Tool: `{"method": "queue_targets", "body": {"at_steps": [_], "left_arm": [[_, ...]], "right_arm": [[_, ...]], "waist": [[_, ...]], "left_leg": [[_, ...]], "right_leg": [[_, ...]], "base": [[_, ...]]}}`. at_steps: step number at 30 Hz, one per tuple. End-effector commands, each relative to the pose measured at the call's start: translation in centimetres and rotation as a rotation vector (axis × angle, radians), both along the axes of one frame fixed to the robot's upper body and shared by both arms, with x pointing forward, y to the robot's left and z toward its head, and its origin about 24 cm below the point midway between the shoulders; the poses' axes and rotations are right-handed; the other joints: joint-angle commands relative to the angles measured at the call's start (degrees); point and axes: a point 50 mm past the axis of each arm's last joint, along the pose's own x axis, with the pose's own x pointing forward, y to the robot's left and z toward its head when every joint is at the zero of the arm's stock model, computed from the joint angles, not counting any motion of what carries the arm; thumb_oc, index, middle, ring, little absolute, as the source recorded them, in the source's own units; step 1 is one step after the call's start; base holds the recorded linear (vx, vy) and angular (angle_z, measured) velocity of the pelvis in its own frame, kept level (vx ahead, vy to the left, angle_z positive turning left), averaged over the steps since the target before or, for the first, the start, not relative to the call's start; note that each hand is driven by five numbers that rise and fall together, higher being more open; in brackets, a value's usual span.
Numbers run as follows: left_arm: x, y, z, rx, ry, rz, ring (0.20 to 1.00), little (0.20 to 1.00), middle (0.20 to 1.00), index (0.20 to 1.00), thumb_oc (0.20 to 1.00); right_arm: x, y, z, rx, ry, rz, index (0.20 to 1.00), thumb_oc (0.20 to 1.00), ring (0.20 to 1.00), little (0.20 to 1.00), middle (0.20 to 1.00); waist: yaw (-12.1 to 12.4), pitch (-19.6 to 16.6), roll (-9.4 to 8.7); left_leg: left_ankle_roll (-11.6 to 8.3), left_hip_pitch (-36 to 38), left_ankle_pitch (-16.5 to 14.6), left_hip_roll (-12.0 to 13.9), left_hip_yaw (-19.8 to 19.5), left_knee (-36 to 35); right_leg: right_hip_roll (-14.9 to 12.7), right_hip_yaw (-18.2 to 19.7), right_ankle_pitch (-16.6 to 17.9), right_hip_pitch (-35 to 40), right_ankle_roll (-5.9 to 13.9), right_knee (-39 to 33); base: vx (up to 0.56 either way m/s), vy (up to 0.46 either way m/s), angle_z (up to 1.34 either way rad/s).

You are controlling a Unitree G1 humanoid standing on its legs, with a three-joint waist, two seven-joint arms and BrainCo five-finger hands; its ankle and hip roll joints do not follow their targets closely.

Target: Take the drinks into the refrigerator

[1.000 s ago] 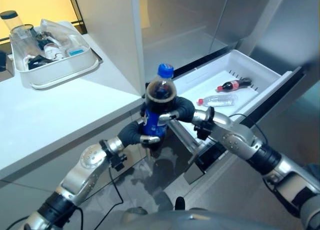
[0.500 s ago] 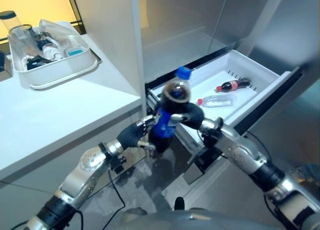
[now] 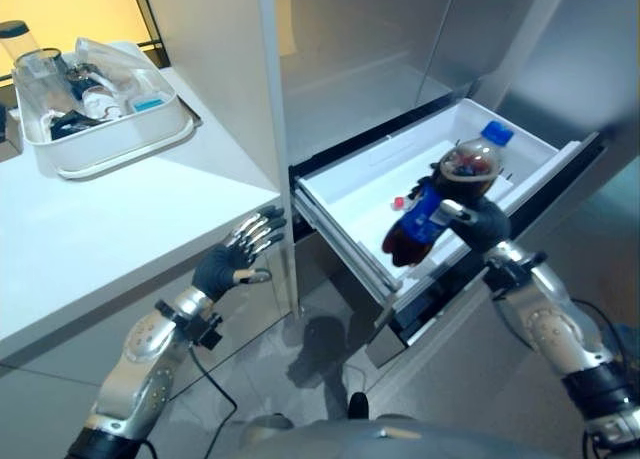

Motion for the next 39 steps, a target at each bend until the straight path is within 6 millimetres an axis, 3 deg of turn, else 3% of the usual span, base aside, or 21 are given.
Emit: {"method": "queue_targets", "body": {"at_steps": [1,4,12,15,23,24,27,29,39], "left_arm": [[0.1,0.9,1.6,-0.028,-0.107,0.055,1.0,1.0,1.0,1.0,1.0],[-0.2,1.5,1.5,-0.05,-0.115,0.107,1.0,1.0,1.0,1.0,1.0],[-0.2,1.8,1.8,-0.04,-0.146,0.143,1.0,1.0,1.0,1.0,1.0],[-0.3,1.6,1.6,-0.04,-0.144,0.132,1.0,1.0,1.0,1.0,1.0],[-0.4,0.6,1.6,-0.051,-0.127,0.041,1.0,1.0,1.0,1.0,1.0],[-0.3,0.6,1.7,-0.042,-0.125,0.024,1.0,1.0,1.0,1.0,1.0],[-0.2,0.6,1.8,-0.046,-0.127,0.025,1.0,1.0,1.0,1.0,1.0],[0.0,0.6,2.1,-0.048,-0.142,0.027,1.0,1.0,1.0,1.0,1.0],[0.6,0.0,3.6,-0.033,-0.21,-0.014,1.0,1.0,1.0,1.0,1.0]], "right_arm": [[0.6,-0.9,7.0,0.016,-0.36,-0.039,0.2,0.2,0.2,0.2,0.2],[0.5,-2.1,7.5,-0.023,-0.375,-0.094,0.2,0.2,0.2,0.2,0.2],[0.8,-3.0,8.1,-0.082,-0.395,-0.149,0.2,0.2,0.2,0.2,0.2],[1.7,-3.6,8.9,-0.188,-0.4,-0.193,0.2,0.2,0.2,0.2,0.2],[5.8,-5.1,12.2,-0.448,-0.386,-0.289,0.2,0.2,0.2,0.2,0.2],[6.7,-5.7,13.5,-0.557,-0.38,-0.323,0.2,0.2,0.2,0.2,0.2],[7.4,-6.2,14.3,-0.605,-0.375,-0.372,0.2,0.2,0.2,0.2,0.2],[8.1,-6.0,16.0,-0.712,-0.397,-0.387,0.2,0.2,0.2,0.2,0.2],[9.2,-5.6,20.0,-0.837,-0.461,-0.467,0.2,0.2,0.2,0.2,0.2]], "waist": [[1.17,-1.22,-1.76],[1.45,-1.12,-1.94],[1.94,-0.87,-2.04],[2.47,-0.63,-2.06],[4.23,1.2,-1.9],[5.01,2.02,-1.89],[5.41,2.86,-1.69],[6.06,4.12,-1.39],[7.38,8.76,-0.26]], "left_leg": [[1.2,0.48,-3.29,-0.94,-2.82,0.09],[1.22,0.34,-3.29,-1.02,-2.84,0.09],[1.34,0.02,-3.22,-1.08,-3.02,0.09],[1.35,-0.24,-3.1,-1.14,-3.25,0.09],[1.3,-1.88,-2.33,-1.32,-3.48,0.34],[1.19,-2.78,-1.88,-1.26,-3.73,0.48],[1.12,-3.68,-1.5,-1.2,-3.85,0.6],[1.06,-5.23,-0.89,-1.1,-4.15,0.88],[0.47,-11.53,1.02,-0.5,-5.86,2.59]], "right_leg": [[-3.22,-2.05,-4.52,0.17,5.38,7.24],[-3.24,-2.2,-4.48,0.08,5.46,7.21],[-3.32,-2.35,-4.51,-0.07,5.45,7.32],[-3.44,-2.4,-4.56,-0.25,5.39,7.32],[-3.65,-2.62,-4.19,-1.74,5.44,7.65],[-3.64,-2.79,-4.06,-2.4,5.42,7.71],[-3.58,-2.89,-3.89,-3.27,5.41,7.81],[-3.41,-3.11,-3.77,-4.79,5.29,8.22],[-3.31,-4.16,-3.63,-10.84,4.7,10.72]], "base": [[0.0,0.0,0.0],[0.0,0.0,0.0],[0.0,0.0,0.0],[0.0,0.0,0.0],[-0.04,-0.008,0.0],[-0.06,-0.01,0.02],[-0.07,-0.01,0.07],[-0.08,-0.019,0.11],[-0.07,-0.027,0.1]]}}
